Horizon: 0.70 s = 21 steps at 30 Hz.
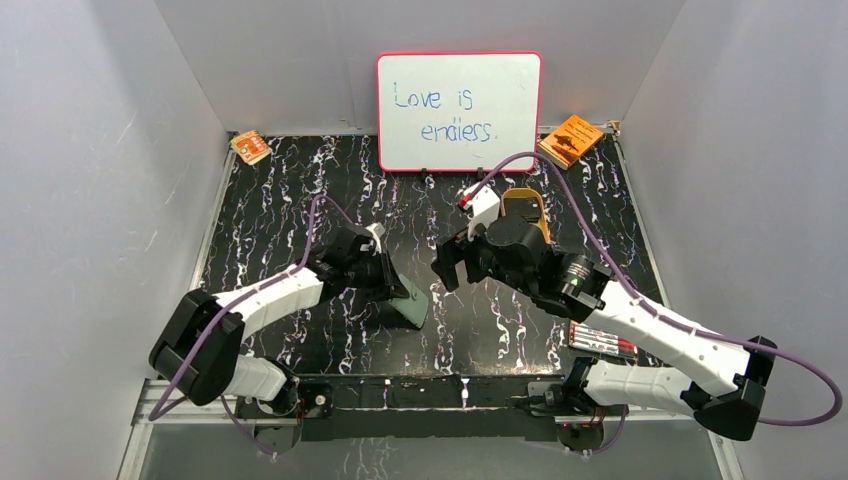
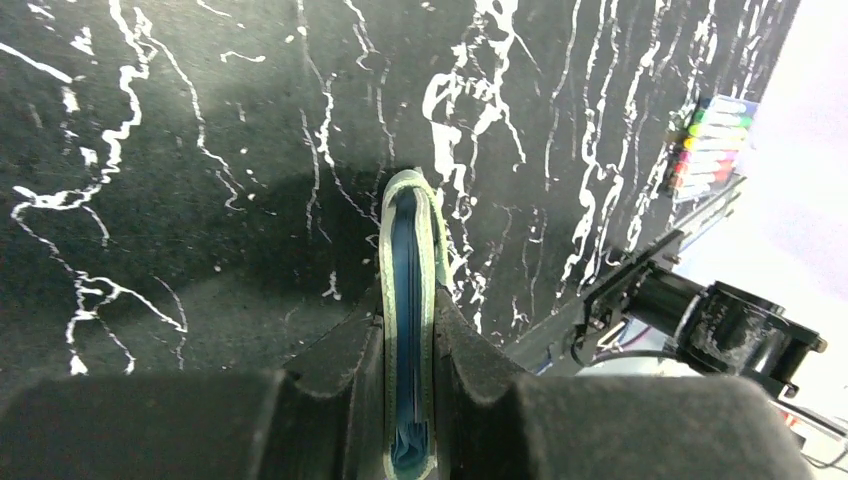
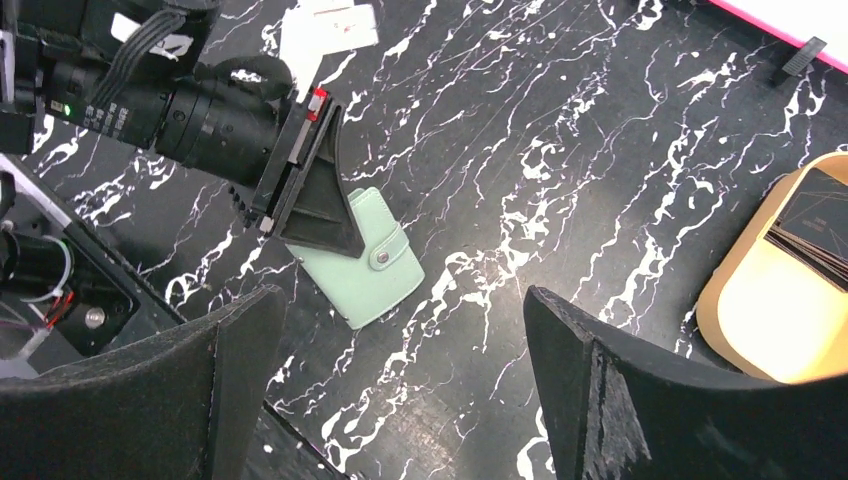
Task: Put the credit cards into the card holder
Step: Place the card holder at the center of the board, then reset both arms
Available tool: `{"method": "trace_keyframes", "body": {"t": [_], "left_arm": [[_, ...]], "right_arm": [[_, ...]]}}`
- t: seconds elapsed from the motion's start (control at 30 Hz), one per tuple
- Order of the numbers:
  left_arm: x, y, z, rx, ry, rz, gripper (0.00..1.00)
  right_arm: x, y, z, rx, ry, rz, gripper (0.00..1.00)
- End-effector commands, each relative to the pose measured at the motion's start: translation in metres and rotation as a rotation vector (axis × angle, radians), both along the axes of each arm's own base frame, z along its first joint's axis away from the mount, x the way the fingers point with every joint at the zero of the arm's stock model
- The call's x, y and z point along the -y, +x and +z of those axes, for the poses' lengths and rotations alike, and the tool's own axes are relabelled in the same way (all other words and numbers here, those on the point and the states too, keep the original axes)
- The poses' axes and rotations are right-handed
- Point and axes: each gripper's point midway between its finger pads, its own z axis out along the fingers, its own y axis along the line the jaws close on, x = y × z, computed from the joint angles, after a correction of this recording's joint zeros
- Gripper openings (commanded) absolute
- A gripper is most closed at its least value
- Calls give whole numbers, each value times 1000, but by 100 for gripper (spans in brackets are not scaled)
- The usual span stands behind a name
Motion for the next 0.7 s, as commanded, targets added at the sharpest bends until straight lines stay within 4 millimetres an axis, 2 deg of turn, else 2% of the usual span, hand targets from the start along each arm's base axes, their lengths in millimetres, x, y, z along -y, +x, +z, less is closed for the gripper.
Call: {"method": "trace_keyframes", "body": {"t": [0.0,0.1,0.17,0.27,0.4,0.53,0.67], "left_arm": [[-17,10,-17,34,113,42,18],[-33,8,-30,16,198,81,43],[-44,8,-31,12,249,118,65],[-60,11,-26,20,330,173,80],[-77,19,-4,69,390,249,85],[-84,27,30,174,362,285,86],[-90,31,59,271,331,309,88]], "right_arm": [[6,12,23,55,99,-96,97],[13,12,21,60,88,-119,98],[17,13,22,64,85,-133,98],[25,18,21,73,69,-188,99],[41,30,23,84,64,-319,99],[64,44,26,117,57,-486,99],[73,49,28,133,41,-546,99]]}}
